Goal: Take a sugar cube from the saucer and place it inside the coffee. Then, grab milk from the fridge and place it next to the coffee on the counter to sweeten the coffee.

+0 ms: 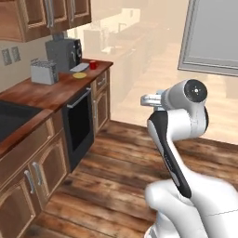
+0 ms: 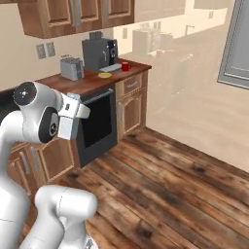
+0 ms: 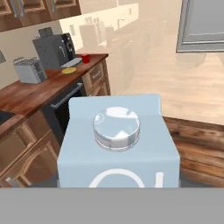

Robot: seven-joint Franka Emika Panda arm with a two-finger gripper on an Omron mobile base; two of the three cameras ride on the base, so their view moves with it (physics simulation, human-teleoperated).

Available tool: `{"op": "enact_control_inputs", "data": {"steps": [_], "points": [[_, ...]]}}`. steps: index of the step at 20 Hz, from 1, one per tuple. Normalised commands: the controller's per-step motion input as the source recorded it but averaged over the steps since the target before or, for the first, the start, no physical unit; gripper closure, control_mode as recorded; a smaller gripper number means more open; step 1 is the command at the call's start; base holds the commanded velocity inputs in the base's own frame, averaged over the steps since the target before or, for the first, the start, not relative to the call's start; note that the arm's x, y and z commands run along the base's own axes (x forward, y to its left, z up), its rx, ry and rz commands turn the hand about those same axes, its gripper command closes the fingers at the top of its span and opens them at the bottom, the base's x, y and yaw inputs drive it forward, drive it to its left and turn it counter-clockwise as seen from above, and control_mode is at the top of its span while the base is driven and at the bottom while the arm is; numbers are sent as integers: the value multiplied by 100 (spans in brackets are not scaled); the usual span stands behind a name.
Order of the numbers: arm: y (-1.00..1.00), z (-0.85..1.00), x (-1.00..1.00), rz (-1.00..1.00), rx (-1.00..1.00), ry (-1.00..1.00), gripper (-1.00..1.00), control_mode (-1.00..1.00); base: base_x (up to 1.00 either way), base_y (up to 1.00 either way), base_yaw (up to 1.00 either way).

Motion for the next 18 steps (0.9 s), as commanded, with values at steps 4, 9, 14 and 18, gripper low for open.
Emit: {"op": "enact_control_inputs", "data": {"steps": [4, 9, 14, 18], "points": [[0, 0, 0, 0, 0, 0, 100, 100, 100, -6, 19], [0, 0, 0, 0, 0, 0, 100, 100, 100, 0, 25], [0, 0, 0, 0, 0, 0, 100, 100, 100, -10, 20], [0, 0, 0, 0, 0, 0, 100, 100, 100, -26, 13]]}}
